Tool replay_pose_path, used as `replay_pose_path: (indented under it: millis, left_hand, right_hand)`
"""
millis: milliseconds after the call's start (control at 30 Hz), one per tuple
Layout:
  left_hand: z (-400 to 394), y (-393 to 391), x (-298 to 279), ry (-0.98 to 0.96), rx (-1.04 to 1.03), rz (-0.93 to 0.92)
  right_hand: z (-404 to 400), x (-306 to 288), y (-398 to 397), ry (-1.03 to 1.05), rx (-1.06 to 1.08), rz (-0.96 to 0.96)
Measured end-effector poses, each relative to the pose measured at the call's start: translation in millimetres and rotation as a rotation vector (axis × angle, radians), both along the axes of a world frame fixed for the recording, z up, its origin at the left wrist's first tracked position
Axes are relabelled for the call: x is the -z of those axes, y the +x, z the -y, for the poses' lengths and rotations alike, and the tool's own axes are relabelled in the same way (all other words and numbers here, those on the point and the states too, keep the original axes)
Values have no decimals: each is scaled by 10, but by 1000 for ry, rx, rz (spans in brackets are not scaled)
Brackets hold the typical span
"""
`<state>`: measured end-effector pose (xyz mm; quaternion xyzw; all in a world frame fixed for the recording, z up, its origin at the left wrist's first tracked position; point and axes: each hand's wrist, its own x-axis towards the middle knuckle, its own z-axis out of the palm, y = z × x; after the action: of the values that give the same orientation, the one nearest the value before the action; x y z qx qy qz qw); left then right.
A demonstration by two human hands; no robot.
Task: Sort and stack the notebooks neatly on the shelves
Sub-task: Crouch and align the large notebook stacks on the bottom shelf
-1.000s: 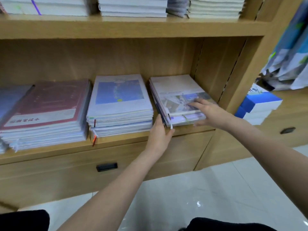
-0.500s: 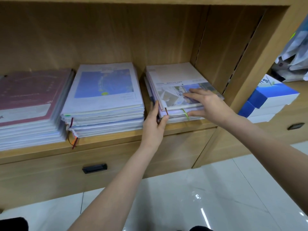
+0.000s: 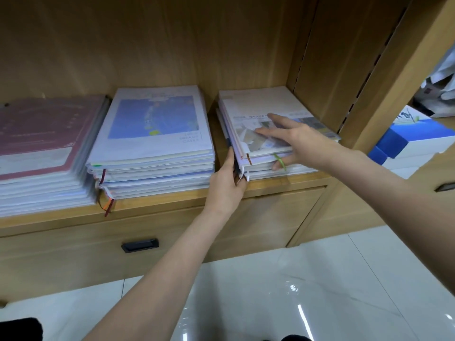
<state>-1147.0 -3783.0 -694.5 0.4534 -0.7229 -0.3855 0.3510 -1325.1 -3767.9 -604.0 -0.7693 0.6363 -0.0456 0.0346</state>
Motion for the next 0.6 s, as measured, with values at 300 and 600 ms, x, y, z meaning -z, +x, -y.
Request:
replay_pose_path:
  millis: [300,600]
  left_hand:
    - [21,-64,-146,19,-29,233]
    - [-217,-15,-83,-91,-272,209]
  right_hand:
    - [66,57,32,78,75,-122]
    - [-417,181,-137,-223,303,331]
